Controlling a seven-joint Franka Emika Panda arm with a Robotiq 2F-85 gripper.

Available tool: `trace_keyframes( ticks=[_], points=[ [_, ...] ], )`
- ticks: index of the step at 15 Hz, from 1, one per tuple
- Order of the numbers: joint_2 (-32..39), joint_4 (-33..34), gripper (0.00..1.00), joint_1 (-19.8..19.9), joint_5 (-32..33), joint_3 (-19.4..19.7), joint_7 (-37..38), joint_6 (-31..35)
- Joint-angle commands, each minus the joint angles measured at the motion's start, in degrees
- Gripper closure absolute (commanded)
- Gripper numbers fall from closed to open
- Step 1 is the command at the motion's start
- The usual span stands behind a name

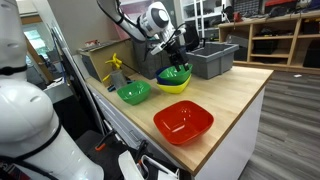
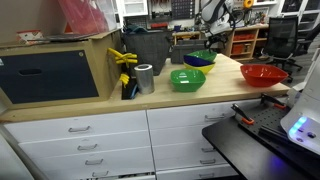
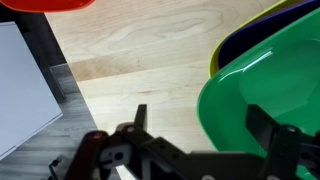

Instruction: Pick up the green bowl from the stack of bowls and place it on the counter

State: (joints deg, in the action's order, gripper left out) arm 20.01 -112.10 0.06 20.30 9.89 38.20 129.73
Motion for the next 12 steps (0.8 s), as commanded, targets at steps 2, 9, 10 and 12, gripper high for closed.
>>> trace_keyframes(
  ticks=[2, 9, 10, 12],
  points=[
    [1.8, -0.2, 0.0, -0.7, 0.3, 0.9, 1.6, 2.2],
    [2.7, -0.1, 0.65, -1.7, -0.3, 0.7, 1.1, 3.0],
    [2.5, -0.2, 0.73, -1.8, -0.5, 0.6, 1.1, 3.0],
    [2.0, -0.1, 0.87, -2.1, -0.9, 0.4, 0.9, 2.8]
  ],
)
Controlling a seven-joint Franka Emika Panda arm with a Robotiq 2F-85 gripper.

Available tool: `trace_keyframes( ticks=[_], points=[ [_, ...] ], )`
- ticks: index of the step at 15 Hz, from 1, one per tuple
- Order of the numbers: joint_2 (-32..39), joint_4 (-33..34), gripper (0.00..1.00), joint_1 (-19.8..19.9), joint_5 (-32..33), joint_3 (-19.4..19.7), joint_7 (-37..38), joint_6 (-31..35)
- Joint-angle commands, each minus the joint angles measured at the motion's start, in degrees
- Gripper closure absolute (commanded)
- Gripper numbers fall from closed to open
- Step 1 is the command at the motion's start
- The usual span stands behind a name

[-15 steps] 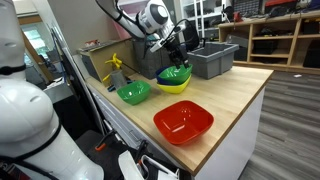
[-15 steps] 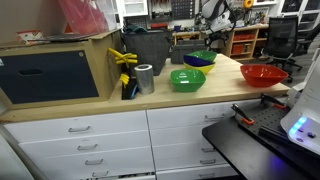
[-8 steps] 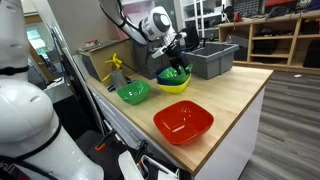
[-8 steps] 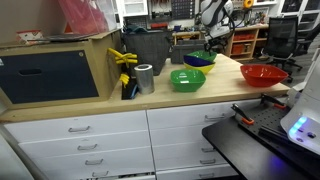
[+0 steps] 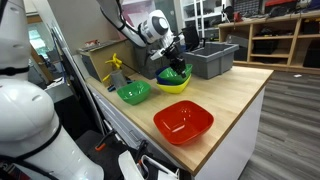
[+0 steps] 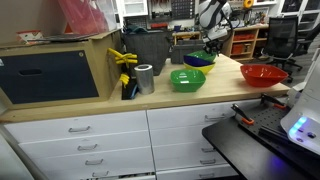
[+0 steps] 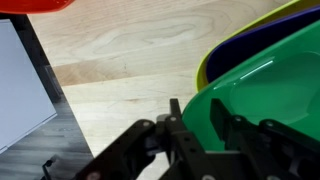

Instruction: Pick up the green bowl from the stack of bowls and place it on the counter

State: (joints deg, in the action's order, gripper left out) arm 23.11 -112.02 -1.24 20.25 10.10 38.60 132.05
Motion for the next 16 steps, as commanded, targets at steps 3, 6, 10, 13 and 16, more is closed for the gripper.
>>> trace_keyframes(
  ticks=[3, 6, 10, 13, 16],
  points=[
    [-2.1, 0.4, 0.99, -1.0, -1.9, -0.1, 0.3, 0.6],
    [-3.9, 0.9, 0.99, -1.3, -2.9, -0.5, 0.2, 0.5],
    [-7.6, 1.3, 0.99, -1.6, -3.6, -1.7, -0.2, 0.3],
    [-10.2, 1.7, 0.99, -1.6, -4.5, -2.6, -0.4, 0.4],
    [-12.9, 2.3, 0.99, -1.4, -4.6, -3.4, -0.4, 0.0]
  ],
)
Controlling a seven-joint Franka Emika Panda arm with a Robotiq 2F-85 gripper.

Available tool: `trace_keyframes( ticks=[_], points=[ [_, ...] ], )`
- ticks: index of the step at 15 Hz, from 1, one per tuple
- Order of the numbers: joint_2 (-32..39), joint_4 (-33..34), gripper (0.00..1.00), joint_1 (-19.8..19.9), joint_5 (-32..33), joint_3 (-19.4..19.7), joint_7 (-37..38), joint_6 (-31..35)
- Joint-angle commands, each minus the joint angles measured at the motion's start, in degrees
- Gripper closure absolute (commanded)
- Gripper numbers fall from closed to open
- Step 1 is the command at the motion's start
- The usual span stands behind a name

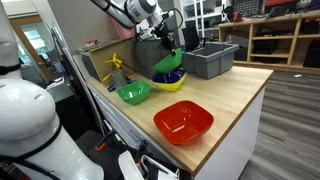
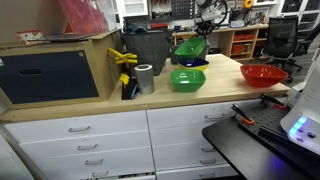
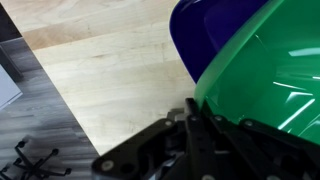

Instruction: Pick up the green bowl from the stack of bowls and place it on the counter

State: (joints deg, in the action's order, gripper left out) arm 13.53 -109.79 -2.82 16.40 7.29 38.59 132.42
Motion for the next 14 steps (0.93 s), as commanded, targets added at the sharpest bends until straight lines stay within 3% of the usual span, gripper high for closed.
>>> trace_keyframes(
  ticks=[1, 14],
  points=[
    [-4.1, 0.2, 0.99, 0.3, -0.6, -0.6, -0.3, -0.6],
    [-11.7, -1.7, 0.99, 8.8, -2.1, 2.9, 1.8, -5.8]
  ],
)
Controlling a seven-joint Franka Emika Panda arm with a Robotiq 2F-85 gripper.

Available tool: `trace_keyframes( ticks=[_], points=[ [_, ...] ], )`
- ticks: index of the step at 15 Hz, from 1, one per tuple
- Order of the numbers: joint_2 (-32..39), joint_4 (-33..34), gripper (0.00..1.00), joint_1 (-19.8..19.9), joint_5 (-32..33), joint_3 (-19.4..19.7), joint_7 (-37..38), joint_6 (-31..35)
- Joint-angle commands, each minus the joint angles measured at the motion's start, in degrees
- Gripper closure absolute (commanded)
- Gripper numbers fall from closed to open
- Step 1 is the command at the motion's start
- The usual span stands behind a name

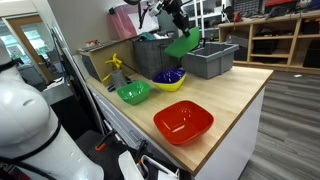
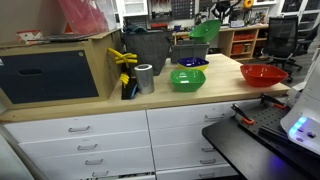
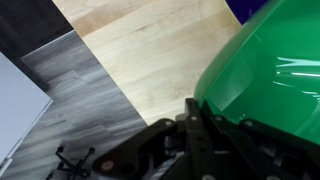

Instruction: Pick up the green bowl from the stack of bowls and place it on the counter

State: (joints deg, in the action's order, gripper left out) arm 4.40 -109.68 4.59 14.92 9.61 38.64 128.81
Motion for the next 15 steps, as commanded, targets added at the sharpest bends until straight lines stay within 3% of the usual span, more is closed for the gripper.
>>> trace_keyframes(
  ticks=[1, 6, 15],
  points=[
    [-3.0, -2.3, 0.99, 2.0, -0.8, 0.9, 1.7, -2.6],
    [-5.2, -4.9, 0.99, 4.7, -5.2, 2.0, 0.3, -5.5],
    [-7.8, -12.7, 0.99, 9.9, -4.6, 5.4, -2.1, -4.3]
  ],
)
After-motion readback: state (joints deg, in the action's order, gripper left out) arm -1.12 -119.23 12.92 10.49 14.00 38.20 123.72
